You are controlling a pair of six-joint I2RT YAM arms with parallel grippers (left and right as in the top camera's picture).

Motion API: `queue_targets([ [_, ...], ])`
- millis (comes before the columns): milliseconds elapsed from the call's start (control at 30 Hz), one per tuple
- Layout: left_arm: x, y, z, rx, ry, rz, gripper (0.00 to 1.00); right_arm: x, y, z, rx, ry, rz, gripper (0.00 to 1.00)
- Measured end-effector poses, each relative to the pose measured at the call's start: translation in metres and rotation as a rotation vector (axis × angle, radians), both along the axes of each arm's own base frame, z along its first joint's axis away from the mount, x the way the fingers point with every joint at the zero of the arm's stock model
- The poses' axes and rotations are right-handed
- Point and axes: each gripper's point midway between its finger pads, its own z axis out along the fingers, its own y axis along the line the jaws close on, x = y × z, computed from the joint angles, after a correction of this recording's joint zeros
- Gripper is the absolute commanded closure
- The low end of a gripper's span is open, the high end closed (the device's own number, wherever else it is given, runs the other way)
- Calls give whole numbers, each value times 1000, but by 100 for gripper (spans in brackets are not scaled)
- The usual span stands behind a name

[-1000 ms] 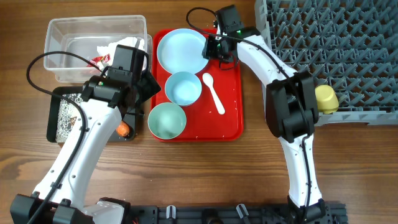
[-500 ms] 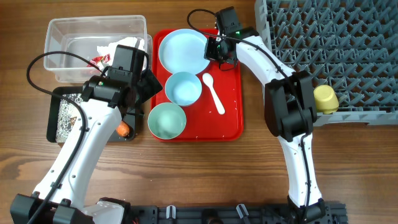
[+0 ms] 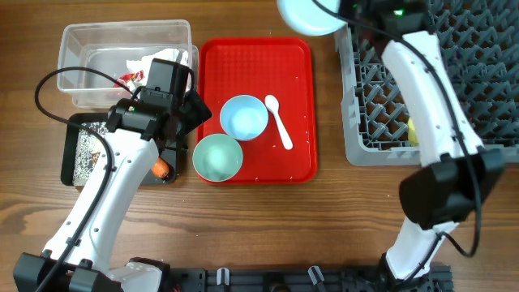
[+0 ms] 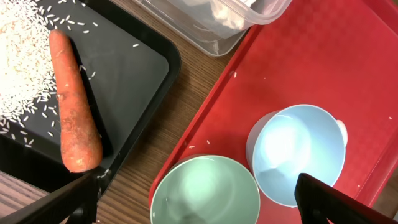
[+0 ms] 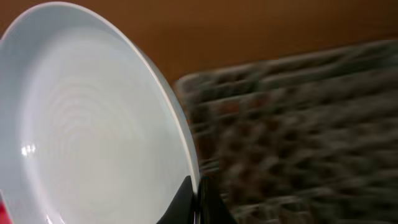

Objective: Sort waste into correct bins and load items into the dishwasher rack
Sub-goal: 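Lift the plate and stand it upright in the dish rack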

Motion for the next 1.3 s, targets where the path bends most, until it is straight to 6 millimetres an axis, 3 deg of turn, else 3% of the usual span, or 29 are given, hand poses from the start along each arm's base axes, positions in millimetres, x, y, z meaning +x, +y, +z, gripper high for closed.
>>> queue_targets([
  [33, 0, 0, 0, 0, 0, 0, 0, -4, -34, 13, -92, -22, -96, 96],
  [133, 0, 0, 0, 0, 0, 0, 0, -20, -123, 27, -328, 13, -320, 96],
  [167, 0, 0, 0, 0, 0, 0, 0, -30, -165, 31, -405, 47, -402, 96],
  [367, 0, 0, 0, 0, 0, 0, 0, -62, -290, 47, -526, 101, -583, 96],
  [400, 0, 0, 0, 0, 0, 0, 0, -63, -299, 49, -543, 102, -587, 96],
  [467, 0, 0, 0, 0, 0, 0, 0, -60, -309, 46, -593, 128, -562, 96],
  [633, 0, 0, 0, 0, 0, 0, 0, -33, -307, -2, -687, 275, -390, 96],
  [733, 0, 0, 0, 0, 0, 0, 0, -26, -302, -21, -682, 313, -319, 96],
  [900, 0, 0, 0, 0, 0, 0, 0, -16, -289, -27, -659, 297, -248, 95],
  [1033, 0, 0, 0, 0, 0, 0, 0, -16, -285, -36, -656, 326, -222, 57],
  [1200, 0, 0, 0, 0, 0, 0, 0, -17, -278, -49, -615, 350, -179, 48],
  [1267, 0, 0, 0, 0, 0, 0, 0, -15, -269, -54, -583, 348, -153, 45],
  [1300, 0, 0, 0, 0, 0, 0, 0, -11, -256, -57, -559, 337, -119, 42],
])
